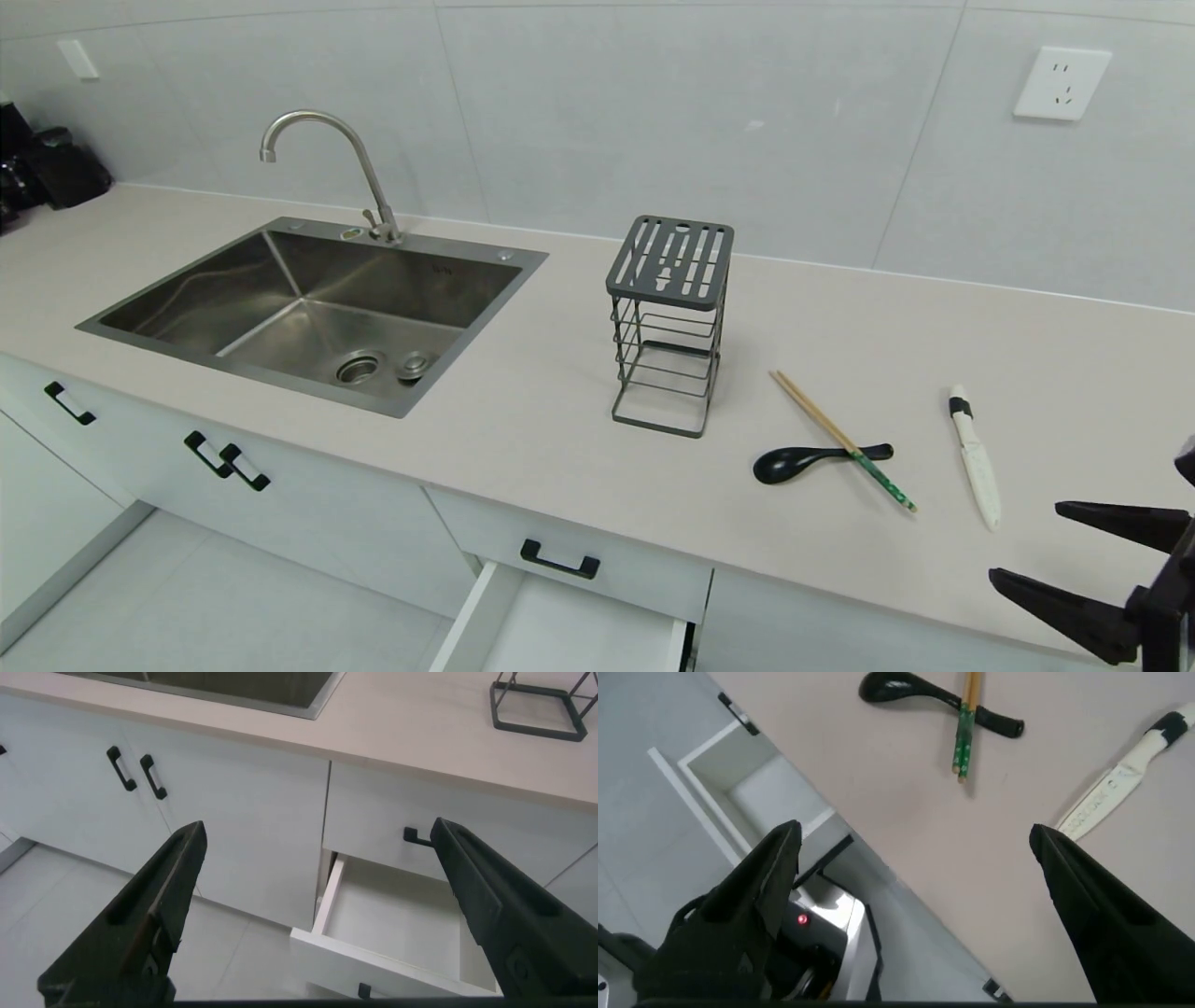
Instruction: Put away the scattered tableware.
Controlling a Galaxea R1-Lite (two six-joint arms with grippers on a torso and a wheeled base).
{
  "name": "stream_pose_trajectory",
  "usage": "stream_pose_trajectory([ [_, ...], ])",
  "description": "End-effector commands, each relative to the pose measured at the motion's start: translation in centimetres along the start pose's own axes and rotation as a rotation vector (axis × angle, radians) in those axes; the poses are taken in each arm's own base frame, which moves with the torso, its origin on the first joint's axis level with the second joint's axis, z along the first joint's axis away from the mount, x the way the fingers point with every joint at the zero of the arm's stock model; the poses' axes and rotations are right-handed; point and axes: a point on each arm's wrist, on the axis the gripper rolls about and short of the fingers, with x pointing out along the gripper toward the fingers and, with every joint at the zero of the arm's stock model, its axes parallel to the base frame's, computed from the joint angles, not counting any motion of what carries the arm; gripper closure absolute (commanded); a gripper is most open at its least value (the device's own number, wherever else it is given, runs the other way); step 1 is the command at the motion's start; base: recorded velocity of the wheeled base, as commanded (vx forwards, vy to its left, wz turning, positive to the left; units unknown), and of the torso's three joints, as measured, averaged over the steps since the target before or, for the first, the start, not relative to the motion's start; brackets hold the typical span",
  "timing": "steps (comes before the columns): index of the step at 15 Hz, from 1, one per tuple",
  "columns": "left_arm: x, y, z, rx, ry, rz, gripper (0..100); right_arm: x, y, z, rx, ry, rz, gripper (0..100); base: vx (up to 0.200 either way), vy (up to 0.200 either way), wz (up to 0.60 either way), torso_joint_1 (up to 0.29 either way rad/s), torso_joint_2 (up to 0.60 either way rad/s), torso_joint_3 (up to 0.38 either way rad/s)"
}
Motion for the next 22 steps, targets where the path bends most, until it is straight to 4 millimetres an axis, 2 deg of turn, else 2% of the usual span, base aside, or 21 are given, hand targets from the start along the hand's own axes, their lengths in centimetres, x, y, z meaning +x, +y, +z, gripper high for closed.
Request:
stream_pose_trajectory([
  [1,0.0,0.0,0.0,0.000,0.001,0.001,0,2.9,-0.5,1.2,-0.003,0.068,0.008,0,0.000,0.000,0.00,0.000,0.00,0.000],
  [5,0.0,0.0,0.0,0.000,0.002,0.001,0,5.8,-1.0,2.8,-0.010,0.097,0.020,0,0.000,0.000,0.00,0.000,0.00,0.000],
  [9,0.0,0.0,0.0,0.000,0.001,0.001,0,9.1,-1.7,2.5,0.006,0.169,0.035,0,0.000,0.000,0.00,0.000,0.00,0.000],
  [10,0.0,0.0,0.0,0.000,0.001,0.001,0,9.1,-1.7,2.5,0.006,0.169,0.035,0,0.000,0.000,0.00,0.000,0.00,0.000],
  [11,0.0,0.0,0.0,0.000,0.001,0.001,0,10.0,-1.9,2.4,0.008,0.198,0.008,0,0.000,0.000,0.00,0.000,0.00,0.000],
  [14,0.0,0.0,0.0,0.000,0.001,0.001,0,11.2,-2.2,2.0,0.014,0.232,0.001,0,0.000,0.000,0.00,0.000,0.00,0.000],
  [22,0.0,0.0,0.0,0.000,0.001,0.001,0,13.5,-2.6,1.4,0.018,0.244,0.002,0,0.000,0.000,0.00,0.000,0.00,0.000],
])
